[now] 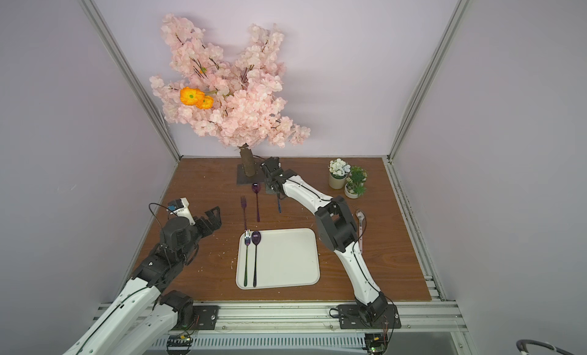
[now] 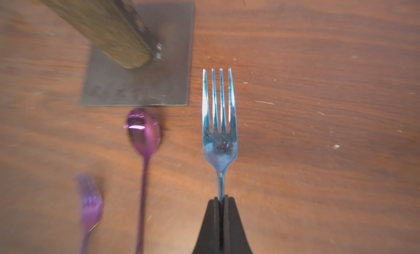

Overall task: Set the spoon and fork side by side
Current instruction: Pick up the fork at the center of the board, then place the fork on the tray.

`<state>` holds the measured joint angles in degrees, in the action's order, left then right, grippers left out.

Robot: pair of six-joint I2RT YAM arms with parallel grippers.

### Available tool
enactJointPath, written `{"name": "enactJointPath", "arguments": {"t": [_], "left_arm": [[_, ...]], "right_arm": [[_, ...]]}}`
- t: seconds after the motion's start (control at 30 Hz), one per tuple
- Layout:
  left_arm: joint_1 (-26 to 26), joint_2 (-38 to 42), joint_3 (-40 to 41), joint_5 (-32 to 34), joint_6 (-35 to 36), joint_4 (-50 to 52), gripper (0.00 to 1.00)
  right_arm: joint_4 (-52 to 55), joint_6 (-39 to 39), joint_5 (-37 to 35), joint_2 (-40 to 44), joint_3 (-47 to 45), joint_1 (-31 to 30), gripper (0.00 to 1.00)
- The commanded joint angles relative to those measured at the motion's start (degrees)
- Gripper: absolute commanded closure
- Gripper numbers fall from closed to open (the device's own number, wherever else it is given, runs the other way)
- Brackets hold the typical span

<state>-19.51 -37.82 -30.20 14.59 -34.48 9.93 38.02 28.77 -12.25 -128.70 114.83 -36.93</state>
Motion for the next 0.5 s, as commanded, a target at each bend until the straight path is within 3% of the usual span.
{"name": "enactJointPath", "arguments": {"t": [0.0, 0.23, 0.47], "left_arm": [[0.2, -0.1, 0.7, 0.4, -0.2, -1.5, 0.0], [0.2, -2.2, -1.7, -0.3, -0.1, -2.1, 0.0], [0.2, -3.0, -1.2, -2.8, 0.1, -3.4, 0.0]], "right_arm": [[-2.1, 1.9, 3.0, 9.3, -5.5, -1.0, 1.0], [-5.2, 10.9, 5.6, 26.9, -28.3, -7.6, 1.0], [-13.3, 26.6, 12.0, 37.8, -51.7, -16.8, 1.0]]}}
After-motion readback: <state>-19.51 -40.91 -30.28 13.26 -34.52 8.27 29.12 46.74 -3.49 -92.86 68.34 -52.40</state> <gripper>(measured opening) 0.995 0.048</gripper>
